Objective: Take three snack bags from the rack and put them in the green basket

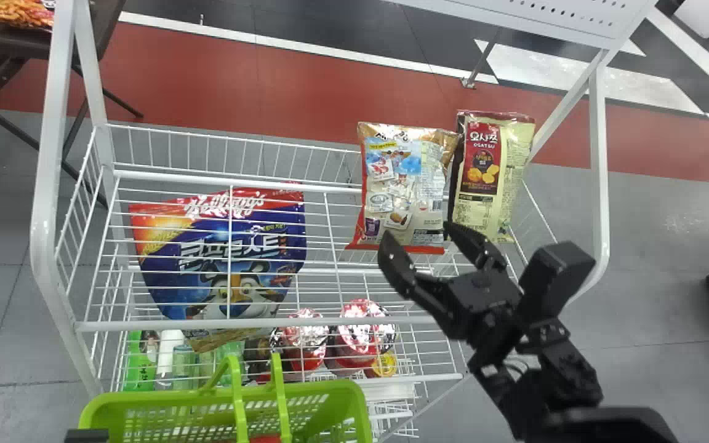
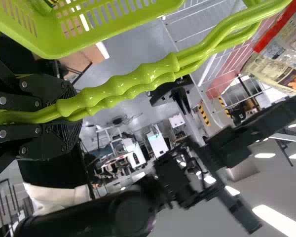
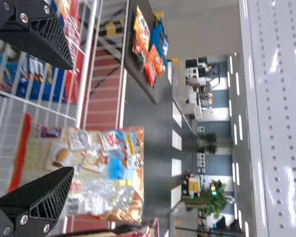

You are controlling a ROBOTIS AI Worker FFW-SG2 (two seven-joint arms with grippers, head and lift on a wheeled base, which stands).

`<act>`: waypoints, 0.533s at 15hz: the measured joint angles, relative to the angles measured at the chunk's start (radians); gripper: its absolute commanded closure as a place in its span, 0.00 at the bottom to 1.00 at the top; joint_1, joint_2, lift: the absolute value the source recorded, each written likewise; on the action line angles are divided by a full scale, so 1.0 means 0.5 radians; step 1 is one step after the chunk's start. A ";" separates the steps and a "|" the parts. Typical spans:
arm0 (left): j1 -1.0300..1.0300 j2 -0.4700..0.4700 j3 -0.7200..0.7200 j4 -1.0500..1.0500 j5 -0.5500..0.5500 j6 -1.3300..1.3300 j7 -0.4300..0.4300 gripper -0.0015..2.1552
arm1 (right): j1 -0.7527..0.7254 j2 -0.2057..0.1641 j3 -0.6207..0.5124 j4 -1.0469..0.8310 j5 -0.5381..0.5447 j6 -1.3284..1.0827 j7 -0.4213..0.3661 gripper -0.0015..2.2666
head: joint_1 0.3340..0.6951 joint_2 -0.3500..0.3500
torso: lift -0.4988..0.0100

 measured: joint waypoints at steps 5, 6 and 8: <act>-0.003 0.046 -0.026 -0.022 -0.002 0.023 0.005 0.98 | -0.402 0.020 -0.068 0.374 0.133 0.077 -0.163 0.04 | 1.00 0.00 | 0.97; -0.003 0.049 -0.027 -0.022 -0.002 0.024 0.008 0.98 | -0.469 0.020 -0.070 0.445 0.151 0.098 -0.161 0.04 | 1.00 0.00 | 0.97; -0.003 0.050 -0.028 -0.023 -0.002 0.026 0.011 0.98 | -0.567 0.020 -0.059 0.556 0.194 0.126 -0.159 0.04 | 1.00 0.00 | 0.97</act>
